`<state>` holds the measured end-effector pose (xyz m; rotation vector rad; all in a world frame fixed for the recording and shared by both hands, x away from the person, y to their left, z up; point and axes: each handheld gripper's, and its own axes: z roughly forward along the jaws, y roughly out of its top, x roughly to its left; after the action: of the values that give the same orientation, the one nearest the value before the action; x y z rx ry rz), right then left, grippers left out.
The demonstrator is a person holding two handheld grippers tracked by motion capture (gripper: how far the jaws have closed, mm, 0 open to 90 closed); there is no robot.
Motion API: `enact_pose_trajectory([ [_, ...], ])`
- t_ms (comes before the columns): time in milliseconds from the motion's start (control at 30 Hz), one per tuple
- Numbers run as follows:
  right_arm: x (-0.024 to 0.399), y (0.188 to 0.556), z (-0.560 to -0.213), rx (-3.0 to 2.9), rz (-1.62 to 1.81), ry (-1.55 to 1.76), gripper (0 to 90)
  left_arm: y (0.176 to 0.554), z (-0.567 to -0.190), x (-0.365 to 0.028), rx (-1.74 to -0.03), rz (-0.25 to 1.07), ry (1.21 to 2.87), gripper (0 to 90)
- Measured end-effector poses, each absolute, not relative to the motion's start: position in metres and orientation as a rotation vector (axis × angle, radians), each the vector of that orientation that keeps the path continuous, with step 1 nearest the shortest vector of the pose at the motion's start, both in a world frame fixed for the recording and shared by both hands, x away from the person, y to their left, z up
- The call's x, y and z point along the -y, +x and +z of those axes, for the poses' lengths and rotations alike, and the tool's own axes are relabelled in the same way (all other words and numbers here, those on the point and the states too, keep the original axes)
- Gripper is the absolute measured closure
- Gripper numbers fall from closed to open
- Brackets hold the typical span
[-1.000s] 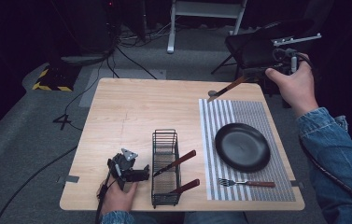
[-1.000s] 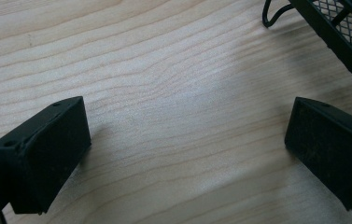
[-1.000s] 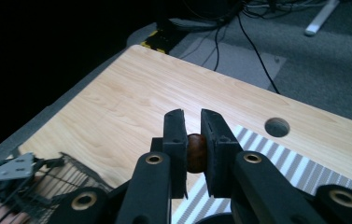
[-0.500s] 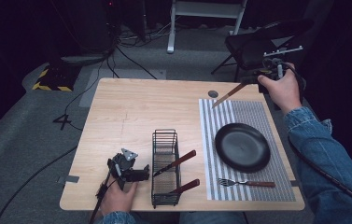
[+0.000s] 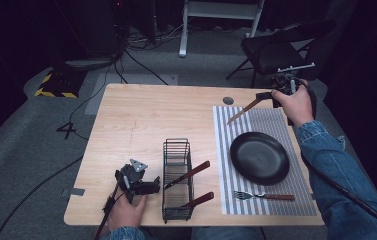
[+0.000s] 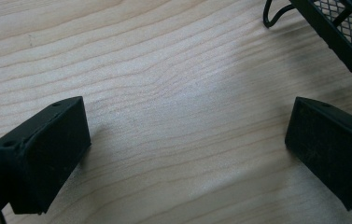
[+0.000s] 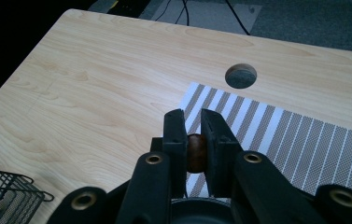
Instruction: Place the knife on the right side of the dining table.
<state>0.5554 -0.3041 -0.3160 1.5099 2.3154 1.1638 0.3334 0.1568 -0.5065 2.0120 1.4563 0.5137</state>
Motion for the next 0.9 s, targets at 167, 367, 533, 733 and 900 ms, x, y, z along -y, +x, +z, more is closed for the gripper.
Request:
enact_pose_trajectory([
  [167,0.308,0.557,-0.325,-2.31,1.153,1.54,81.7,0.333,-0.506,-0.157,-1.456,0.514,2.013,0.1],
  [367,0.314,0.558,-0.332,-2.295,1.161,1.582,81.5,0.333,-0.506,-0.157,-1.455,0.515,2.014,0.1],
  [533,0.322,0.558,-0.337,-2.256,1.077,1.596,77.1,0.333,-0.506,-0.157,-1.455,0.514,2.013,0.1],
  [733,0.331,0.559,-0.347,-2.198,1.032,1.621,72.2,0.333,-0.506,-0.157,-1.455,0.514,2.013,0.1],
  [900,0.342,0.56,-0.36,-2.162,1.004,1.643,67.9,0.333,-0.506,-0.157,-1.455,0.515,2.014,0.1],
])
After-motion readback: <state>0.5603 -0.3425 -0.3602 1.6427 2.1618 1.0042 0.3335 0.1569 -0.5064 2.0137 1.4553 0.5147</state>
